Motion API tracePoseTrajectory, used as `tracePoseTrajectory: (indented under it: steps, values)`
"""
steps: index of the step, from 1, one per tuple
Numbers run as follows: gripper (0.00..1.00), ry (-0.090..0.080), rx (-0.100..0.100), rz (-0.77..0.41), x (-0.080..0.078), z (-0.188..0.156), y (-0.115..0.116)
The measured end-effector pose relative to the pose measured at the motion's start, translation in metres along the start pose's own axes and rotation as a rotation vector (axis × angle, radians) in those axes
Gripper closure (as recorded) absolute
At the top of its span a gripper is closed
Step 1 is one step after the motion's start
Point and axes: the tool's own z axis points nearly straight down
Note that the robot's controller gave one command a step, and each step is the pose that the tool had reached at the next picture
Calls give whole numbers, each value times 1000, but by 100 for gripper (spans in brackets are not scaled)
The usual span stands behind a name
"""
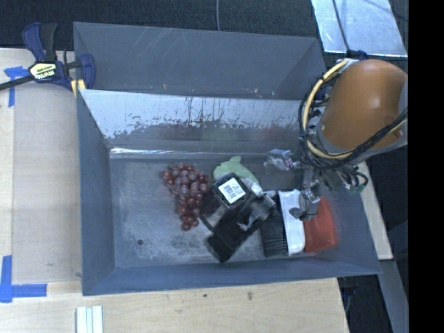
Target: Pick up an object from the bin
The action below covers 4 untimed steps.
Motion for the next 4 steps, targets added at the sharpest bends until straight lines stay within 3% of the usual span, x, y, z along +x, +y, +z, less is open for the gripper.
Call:
tracePoseTrajectory:
  steps: [1,2,3,4]
  values:
    - [0,-3,1,11,0,2,0]
    - [0,0,-1,123,12,0,-5]
    - [0,-5,3,-20,-1,-2,-11]
    - [0,-5,1,139,-2,15,-22]
